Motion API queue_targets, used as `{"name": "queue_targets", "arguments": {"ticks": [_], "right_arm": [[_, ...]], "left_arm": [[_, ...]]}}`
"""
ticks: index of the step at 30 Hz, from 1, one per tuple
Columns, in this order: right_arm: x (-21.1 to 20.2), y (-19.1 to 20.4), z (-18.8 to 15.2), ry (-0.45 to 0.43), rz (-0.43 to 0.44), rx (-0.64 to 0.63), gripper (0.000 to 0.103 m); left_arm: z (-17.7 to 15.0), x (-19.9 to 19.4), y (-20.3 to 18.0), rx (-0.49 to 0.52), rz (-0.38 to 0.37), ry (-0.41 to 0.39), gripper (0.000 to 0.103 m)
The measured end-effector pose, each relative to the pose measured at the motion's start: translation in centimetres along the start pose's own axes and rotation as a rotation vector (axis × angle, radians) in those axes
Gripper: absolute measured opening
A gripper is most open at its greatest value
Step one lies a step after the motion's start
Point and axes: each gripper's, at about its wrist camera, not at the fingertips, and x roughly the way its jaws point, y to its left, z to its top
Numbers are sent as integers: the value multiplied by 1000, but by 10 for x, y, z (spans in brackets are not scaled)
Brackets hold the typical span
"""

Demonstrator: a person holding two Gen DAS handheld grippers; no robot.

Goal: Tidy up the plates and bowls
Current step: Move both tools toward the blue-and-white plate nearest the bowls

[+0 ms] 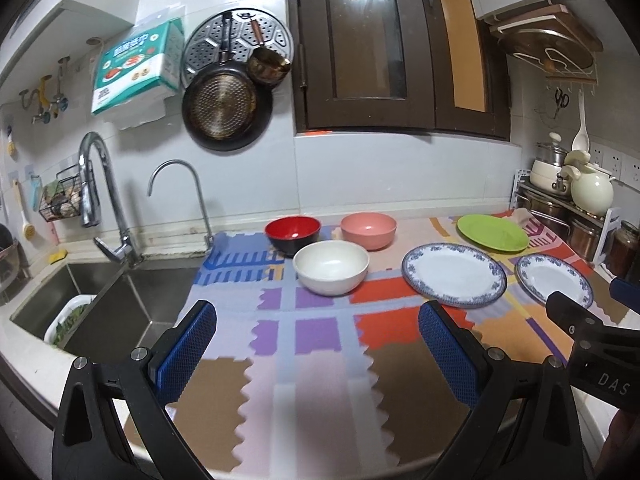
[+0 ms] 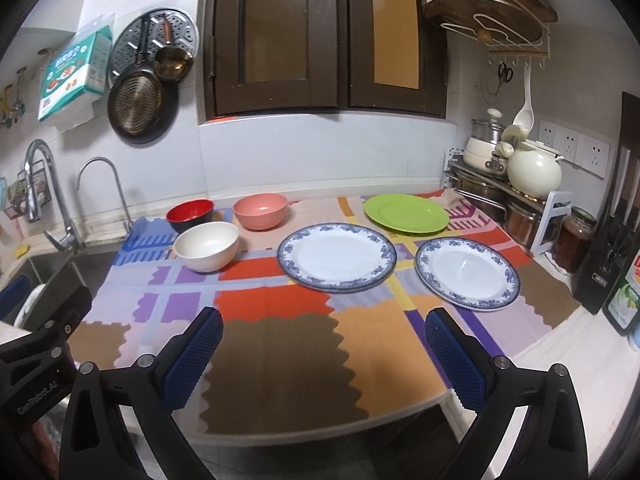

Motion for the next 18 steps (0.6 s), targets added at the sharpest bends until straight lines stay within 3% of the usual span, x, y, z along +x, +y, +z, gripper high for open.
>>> {"name": "queue_targets", "arguments": {"ticks": [9, 18], "right_arm": [[63, -29, 40, -15, 8, 0, 102], [124, -57, 63, 23, 41, -3, 102]], "left_arm": [[31, 59, -42, 12, 7, -2, 103], [46, 107, -80, 24, 16, 40, 103]]}}
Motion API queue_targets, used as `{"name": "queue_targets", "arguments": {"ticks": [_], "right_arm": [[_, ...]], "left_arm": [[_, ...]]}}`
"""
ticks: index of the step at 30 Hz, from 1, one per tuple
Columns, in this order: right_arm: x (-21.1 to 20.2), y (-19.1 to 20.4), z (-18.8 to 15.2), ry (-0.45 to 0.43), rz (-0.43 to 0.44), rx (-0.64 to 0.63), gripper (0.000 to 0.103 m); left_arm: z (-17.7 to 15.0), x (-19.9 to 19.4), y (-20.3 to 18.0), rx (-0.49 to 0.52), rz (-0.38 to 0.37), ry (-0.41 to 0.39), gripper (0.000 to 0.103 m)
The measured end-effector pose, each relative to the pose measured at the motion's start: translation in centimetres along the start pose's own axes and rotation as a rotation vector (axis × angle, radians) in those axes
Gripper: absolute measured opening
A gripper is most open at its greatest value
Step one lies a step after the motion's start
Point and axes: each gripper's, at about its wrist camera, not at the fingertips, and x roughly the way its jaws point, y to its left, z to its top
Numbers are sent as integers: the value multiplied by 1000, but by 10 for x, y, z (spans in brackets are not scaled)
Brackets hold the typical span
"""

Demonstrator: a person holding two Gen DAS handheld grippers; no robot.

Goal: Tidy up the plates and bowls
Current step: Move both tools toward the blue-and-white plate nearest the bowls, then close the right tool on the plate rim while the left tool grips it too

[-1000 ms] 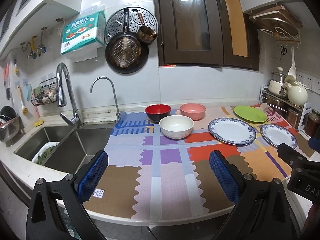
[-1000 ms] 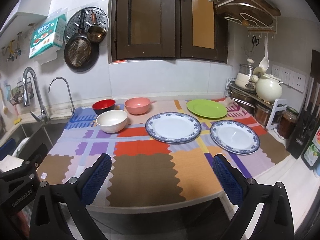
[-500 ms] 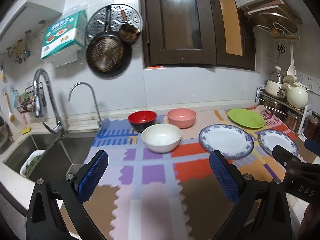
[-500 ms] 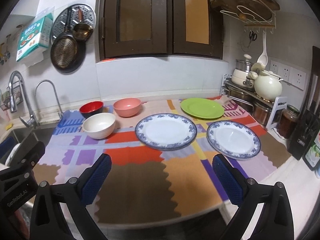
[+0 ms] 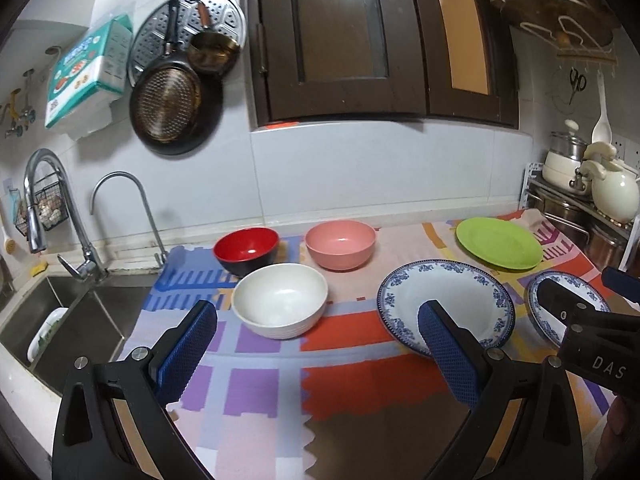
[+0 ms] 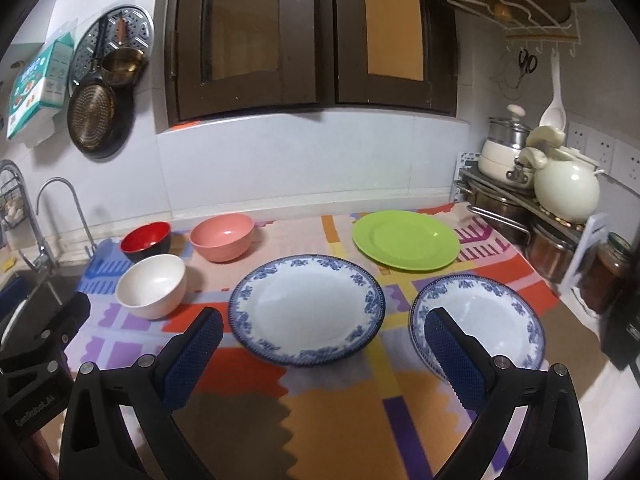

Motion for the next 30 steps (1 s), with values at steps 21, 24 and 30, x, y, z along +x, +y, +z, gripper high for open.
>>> {"name": "queue_targets", "arguments": {"ticks": [21, 24, 30], "right_arm": [[107, -30, 27, 97, -51, 1, 97], [125, -34, 23, 132, -53, 4, 95], [157, -44, 16, 188, -69, 13, 89]], "left_arm": [[22, 120, -48, 106, -48, 111, 98], [16, 137, -55, 116, -57, 146, 97], [6, 170, -69, 138, -79, 215, 94]]}}
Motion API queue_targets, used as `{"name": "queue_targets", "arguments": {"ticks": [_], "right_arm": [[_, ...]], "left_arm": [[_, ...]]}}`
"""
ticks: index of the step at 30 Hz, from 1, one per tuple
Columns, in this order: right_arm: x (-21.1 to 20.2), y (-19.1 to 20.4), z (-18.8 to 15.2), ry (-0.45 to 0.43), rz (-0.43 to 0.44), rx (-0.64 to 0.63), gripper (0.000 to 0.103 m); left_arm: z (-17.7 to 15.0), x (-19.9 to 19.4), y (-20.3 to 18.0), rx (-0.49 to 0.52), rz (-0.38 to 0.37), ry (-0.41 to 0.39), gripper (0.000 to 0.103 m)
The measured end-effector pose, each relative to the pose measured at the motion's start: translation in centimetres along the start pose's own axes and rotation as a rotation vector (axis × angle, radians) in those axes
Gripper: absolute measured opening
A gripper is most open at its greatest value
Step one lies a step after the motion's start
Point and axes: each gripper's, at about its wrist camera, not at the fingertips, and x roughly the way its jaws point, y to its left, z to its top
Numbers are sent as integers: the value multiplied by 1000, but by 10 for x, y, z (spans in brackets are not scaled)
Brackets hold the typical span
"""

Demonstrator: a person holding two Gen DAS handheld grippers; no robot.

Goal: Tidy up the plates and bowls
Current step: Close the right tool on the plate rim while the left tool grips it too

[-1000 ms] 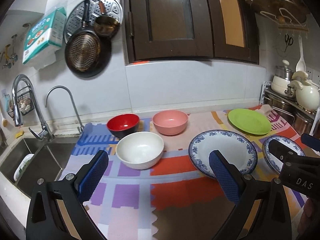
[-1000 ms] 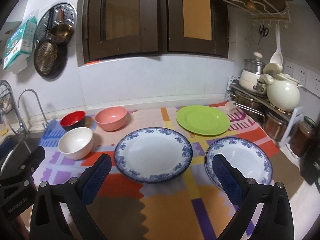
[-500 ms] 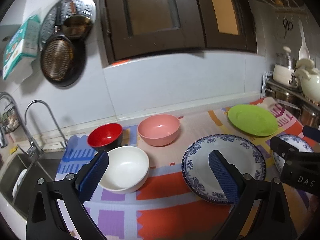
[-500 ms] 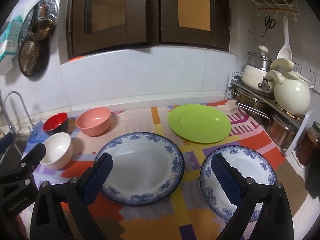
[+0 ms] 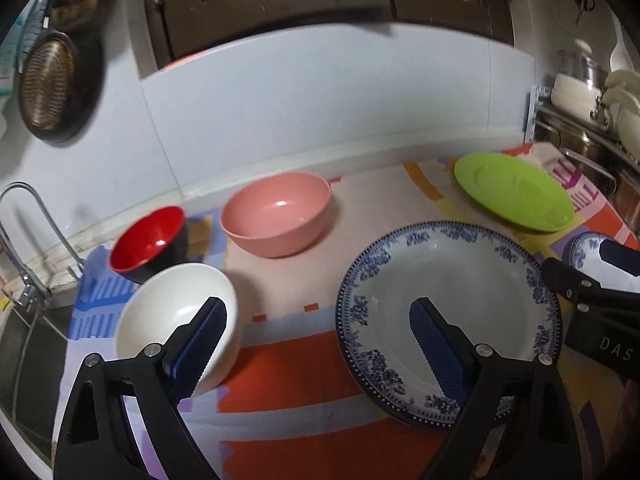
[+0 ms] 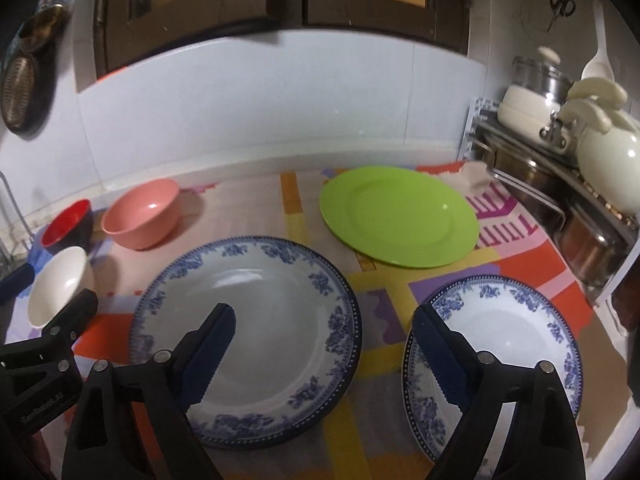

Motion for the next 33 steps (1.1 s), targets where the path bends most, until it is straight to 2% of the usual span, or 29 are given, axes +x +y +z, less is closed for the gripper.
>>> {"name": "queue_targets", "arguments": {"ticks": [14, 24, 33], "right_arm": [[56, -8, -1, 91, -2, -2, 75], [76, -9, -8, 141, 17, 8, 66], [82, -8, -7, 153, 19, 1, 59]], "left_arm": [[-7, 57, -10, -1, -48, 147, 83], [-10, 74, -10, -16, -91, 222, 67], [-9, 81, -5, -56, -128, 257, 61]]}}
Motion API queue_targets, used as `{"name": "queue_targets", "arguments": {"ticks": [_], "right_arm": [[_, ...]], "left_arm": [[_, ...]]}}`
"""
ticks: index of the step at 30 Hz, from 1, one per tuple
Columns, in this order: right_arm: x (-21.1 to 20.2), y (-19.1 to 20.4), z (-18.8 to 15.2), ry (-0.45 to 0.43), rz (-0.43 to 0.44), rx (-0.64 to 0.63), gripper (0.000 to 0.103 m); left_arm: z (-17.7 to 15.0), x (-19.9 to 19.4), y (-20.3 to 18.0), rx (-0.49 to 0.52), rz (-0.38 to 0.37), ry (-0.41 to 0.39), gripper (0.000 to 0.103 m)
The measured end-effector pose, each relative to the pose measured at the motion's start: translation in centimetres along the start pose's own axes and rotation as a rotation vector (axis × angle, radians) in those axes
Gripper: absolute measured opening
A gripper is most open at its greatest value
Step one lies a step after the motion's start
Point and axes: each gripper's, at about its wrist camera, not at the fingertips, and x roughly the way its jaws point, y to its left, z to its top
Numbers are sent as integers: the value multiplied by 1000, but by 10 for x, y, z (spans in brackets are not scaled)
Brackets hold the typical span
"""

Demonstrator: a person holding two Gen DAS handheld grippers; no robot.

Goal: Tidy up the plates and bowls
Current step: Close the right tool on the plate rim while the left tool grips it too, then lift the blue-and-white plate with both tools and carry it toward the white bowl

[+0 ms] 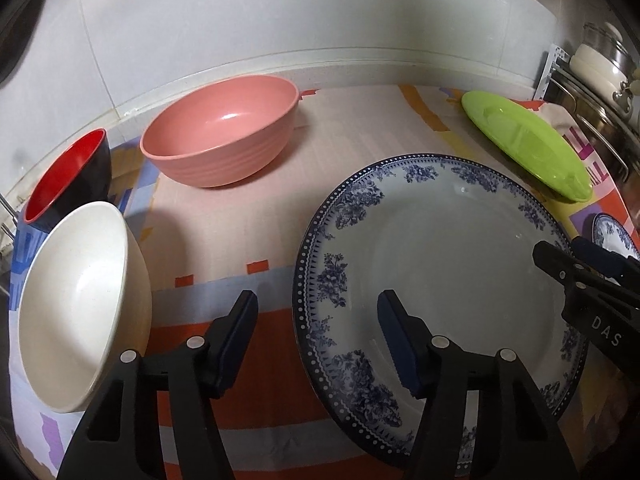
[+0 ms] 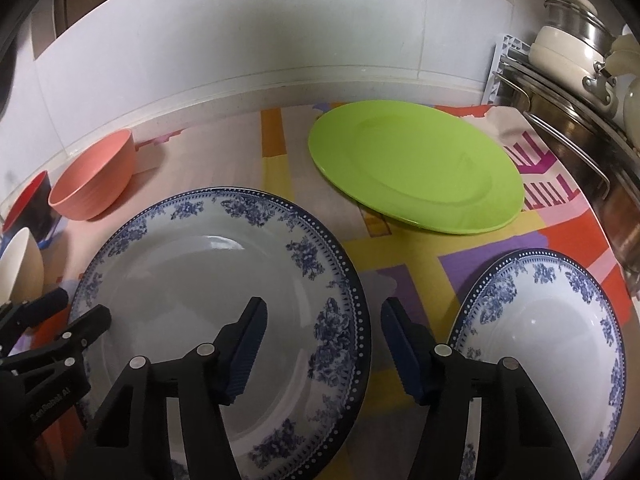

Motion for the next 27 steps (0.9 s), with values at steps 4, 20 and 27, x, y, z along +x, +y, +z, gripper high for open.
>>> {"name": "queue_targets", "arguments": {"ticks": [4, 20, 27], "right_arm": [[4, -1, 0, 21, 3, 7, 54], [5, -5, 0, 41, 1, 32, 39], [-5, 0, 1, 24, -7, 5, 38]], "left_arm": [[1, 0, 1, -4, -11, -1, 59], [1, -3, -1, 8, -37, -16, 42], [-3, -8, 1, -6, -39, -18, 42]]}}
